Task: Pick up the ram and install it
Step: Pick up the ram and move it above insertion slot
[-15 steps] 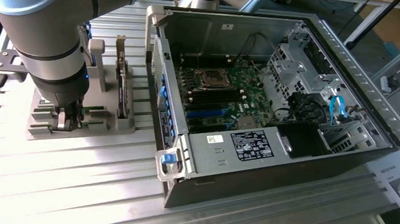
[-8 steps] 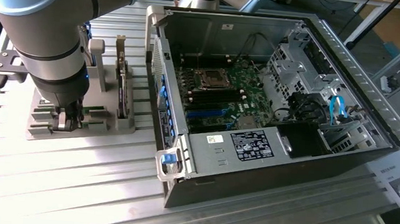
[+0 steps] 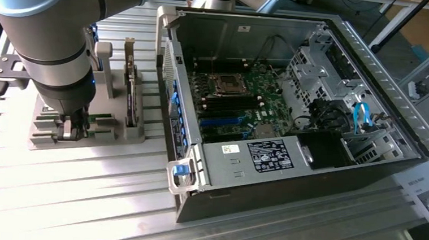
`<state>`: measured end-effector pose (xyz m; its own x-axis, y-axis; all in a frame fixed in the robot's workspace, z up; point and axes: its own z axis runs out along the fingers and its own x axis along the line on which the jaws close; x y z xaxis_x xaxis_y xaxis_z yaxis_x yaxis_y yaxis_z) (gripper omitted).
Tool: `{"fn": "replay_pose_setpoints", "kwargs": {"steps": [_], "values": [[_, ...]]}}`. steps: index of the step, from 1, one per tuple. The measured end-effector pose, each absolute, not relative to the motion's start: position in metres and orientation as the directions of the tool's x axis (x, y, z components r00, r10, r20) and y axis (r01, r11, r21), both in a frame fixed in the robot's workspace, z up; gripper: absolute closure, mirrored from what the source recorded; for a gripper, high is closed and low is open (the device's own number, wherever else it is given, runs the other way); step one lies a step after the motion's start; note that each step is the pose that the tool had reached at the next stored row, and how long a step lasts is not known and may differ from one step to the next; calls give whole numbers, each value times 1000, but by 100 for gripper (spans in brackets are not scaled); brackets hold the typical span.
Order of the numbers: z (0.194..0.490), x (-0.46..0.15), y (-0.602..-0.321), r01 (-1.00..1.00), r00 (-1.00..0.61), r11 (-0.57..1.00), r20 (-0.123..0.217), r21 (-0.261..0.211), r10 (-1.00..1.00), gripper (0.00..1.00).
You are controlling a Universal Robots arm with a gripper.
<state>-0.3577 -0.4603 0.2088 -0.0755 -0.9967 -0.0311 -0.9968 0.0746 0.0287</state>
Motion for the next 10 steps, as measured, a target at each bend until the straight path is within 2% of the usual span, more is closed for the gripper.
{"fn": "replay_pose_setpoints", "kwargs": {"steps": [10], "values": [[209, -358, -460, -998, -65, 64, -31, 29, -997, 76]]}}
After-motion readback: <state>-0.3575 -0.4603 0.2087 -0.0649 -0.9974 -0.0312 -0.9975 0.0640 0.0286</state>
